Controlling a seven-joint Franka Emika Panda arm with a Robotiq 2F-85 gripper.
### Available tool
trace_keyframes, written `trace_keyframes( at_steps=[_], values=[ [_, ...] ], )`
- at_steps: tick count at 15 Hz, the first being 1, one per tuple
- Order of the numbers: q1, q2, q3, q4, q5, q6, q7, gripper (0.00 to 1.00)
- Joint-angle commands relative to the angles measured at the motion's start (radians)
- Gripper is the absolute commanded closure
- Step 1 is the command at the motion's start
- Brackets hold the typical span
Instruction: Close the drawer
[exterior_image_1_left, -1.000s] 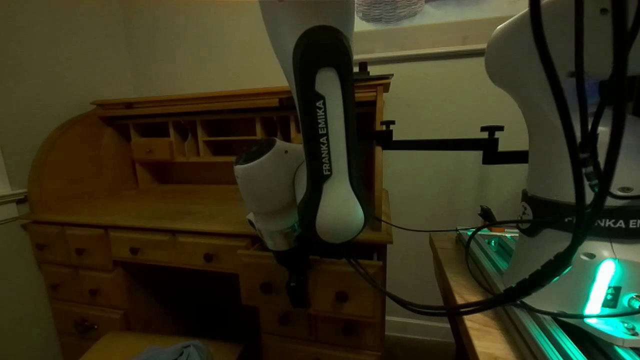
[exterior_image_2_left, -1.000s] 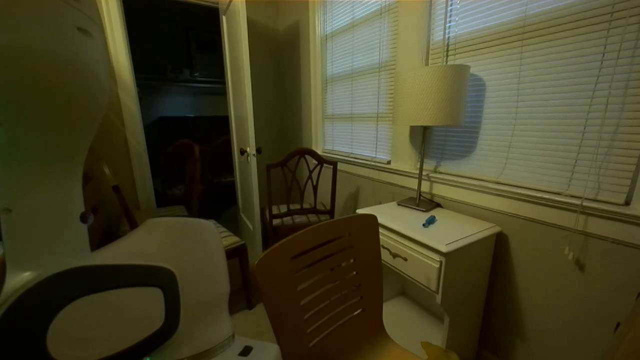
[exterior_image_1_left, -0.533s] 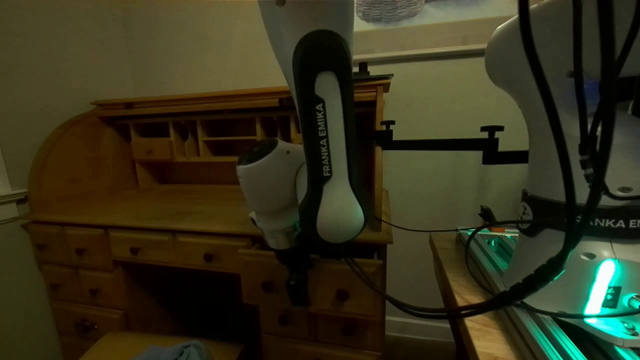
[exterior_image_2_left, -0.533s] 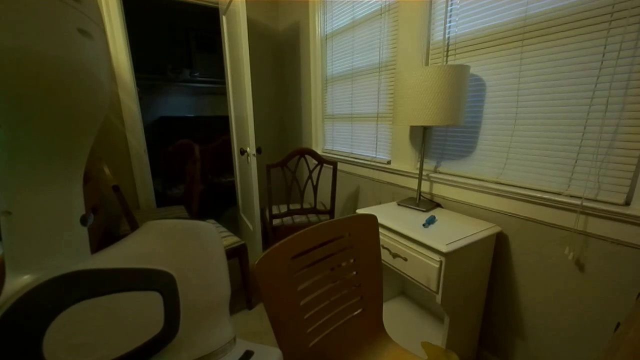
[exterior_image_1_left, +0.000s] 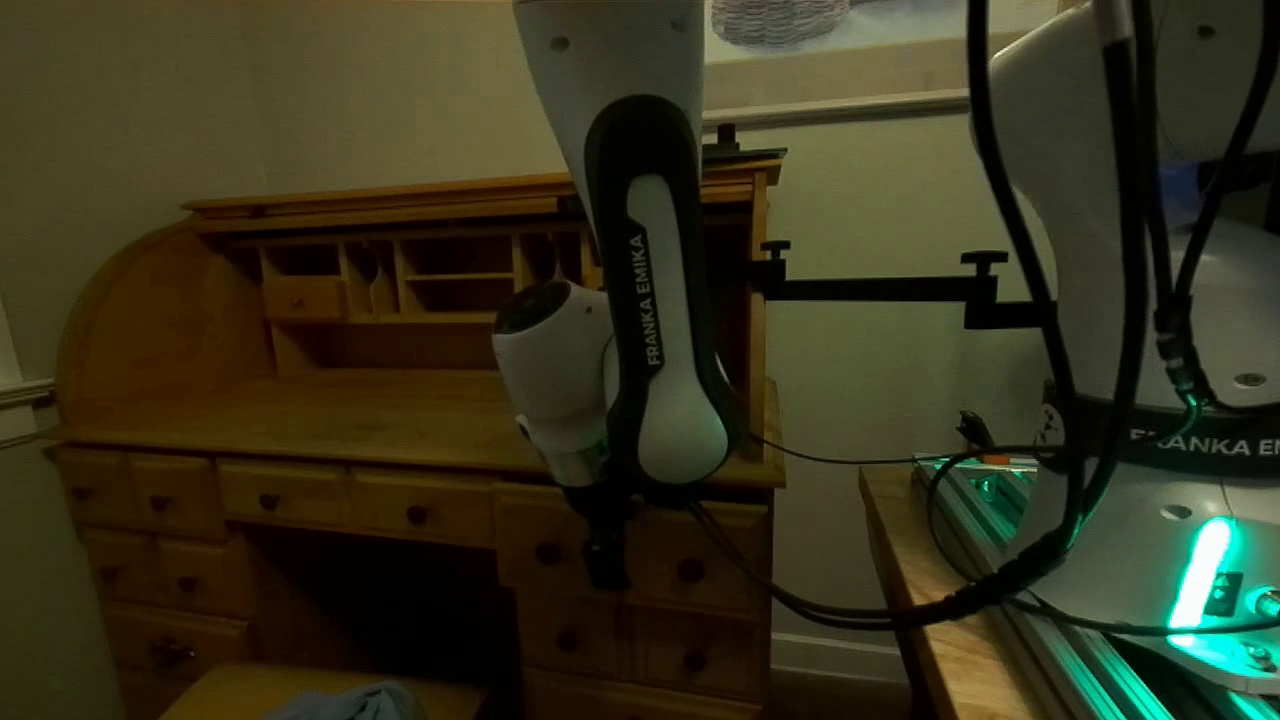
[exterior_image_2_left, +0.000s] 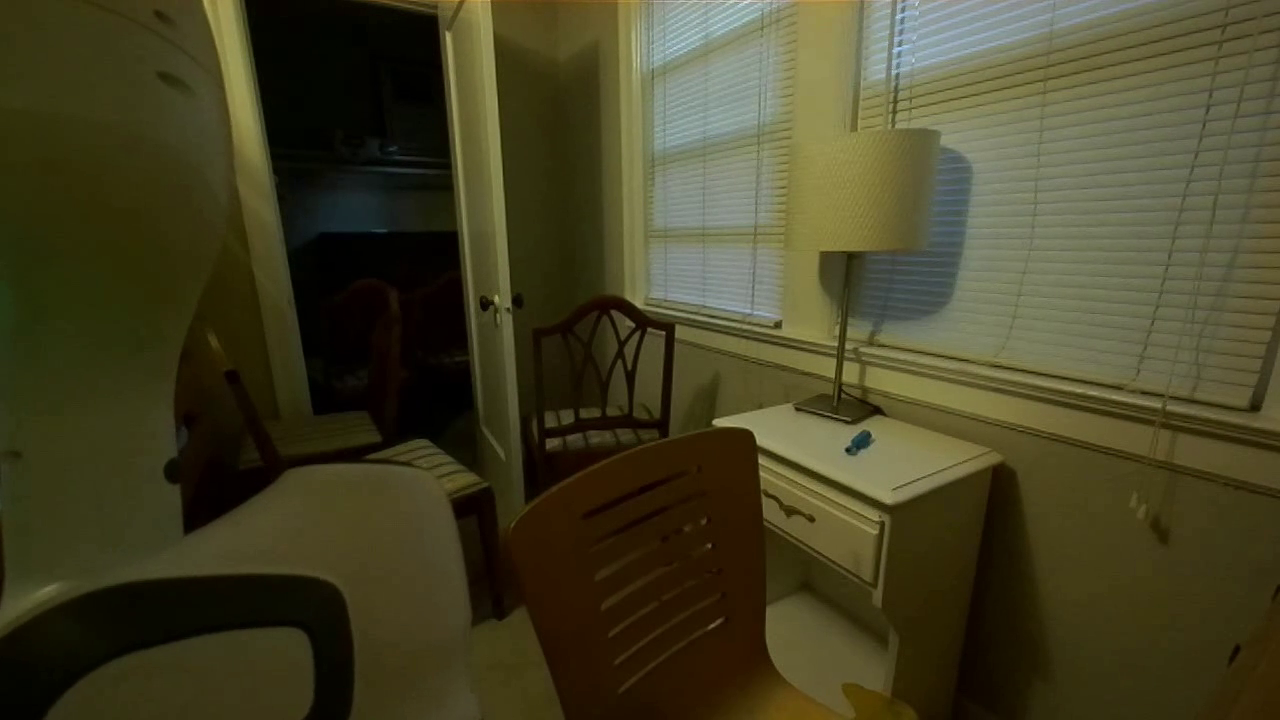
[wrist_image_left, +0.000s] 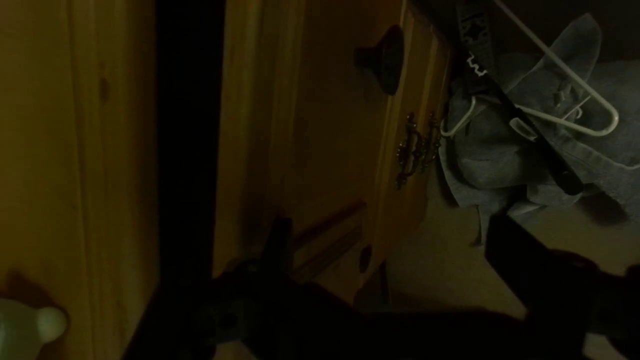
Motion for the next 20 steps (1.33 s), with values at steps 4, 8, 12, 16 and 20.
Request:
trace_keyframes(
  at_steps=[4, 8, 12, 16, 20],
  values=[
    [0.026, 0.050, -0.085, -0.039, 0.067, -0.016, 0.000, 0.00],
    [0.021, 0.013, -0.083, -0.055, 0.080, -0.015, -0.009, 0.00],
    [0.017, -0.026, -0.069, -0.060, 0.091, -0.012, -0.015, 0.00],
    [-0.006, -0.140, -0.040, -0.084, 0.086, -0.015, -0.043, 0.00],
    [-0.022, -0.282, -0.008, -0.121, 0.073, -0.014, -0.059, 0.00]
  ],
)
